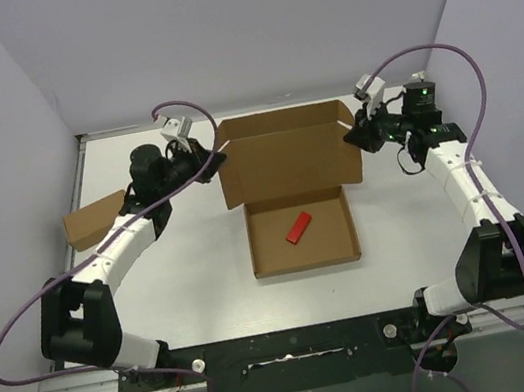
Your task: Fold the paper box
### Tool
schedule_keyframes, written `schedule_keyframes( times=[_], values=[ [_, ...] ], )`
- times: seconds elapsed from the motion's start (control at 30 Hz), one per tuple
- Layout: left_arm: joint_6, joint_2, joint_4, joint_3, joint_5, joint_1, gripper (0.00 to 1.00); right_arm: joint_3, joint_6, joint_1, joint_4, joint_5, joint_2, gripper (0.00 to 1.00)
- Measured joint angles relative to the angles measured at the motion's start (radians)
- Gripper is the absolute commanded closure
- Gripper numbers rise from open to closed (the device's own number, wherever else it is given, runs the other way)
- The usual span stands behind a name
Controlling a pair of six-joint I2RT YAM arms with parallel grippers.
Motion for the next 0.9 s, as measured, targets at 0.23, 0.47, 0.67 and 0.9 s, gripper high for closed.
schedule_keyframes(
  times=[0.23,0.47,0.67,0.9],
  values=[
    [0.039,0.128,0.052,0.064,-0.193,-0.040,1.00,0.055,0.010,0.124,0.138,0.266,0.129,1.00],
    [0.058,0.162,0.051,0.116,-0.396,-0.108,1.00,0.056,0.023,0.235,0.252,0.553,0.183,1.00],
    [0.065,0.182,0.039,0.151,-0.525,-0.148,1.00,0.058,0.067,0.298,0.328,0.726,0.208,1.00],
    [0.055,0.227,0.047,0.188,-0.600,-0.156,1.00,0.072,0.080,0.372,0.426,0.910,0.265,1.00]
  ],
)
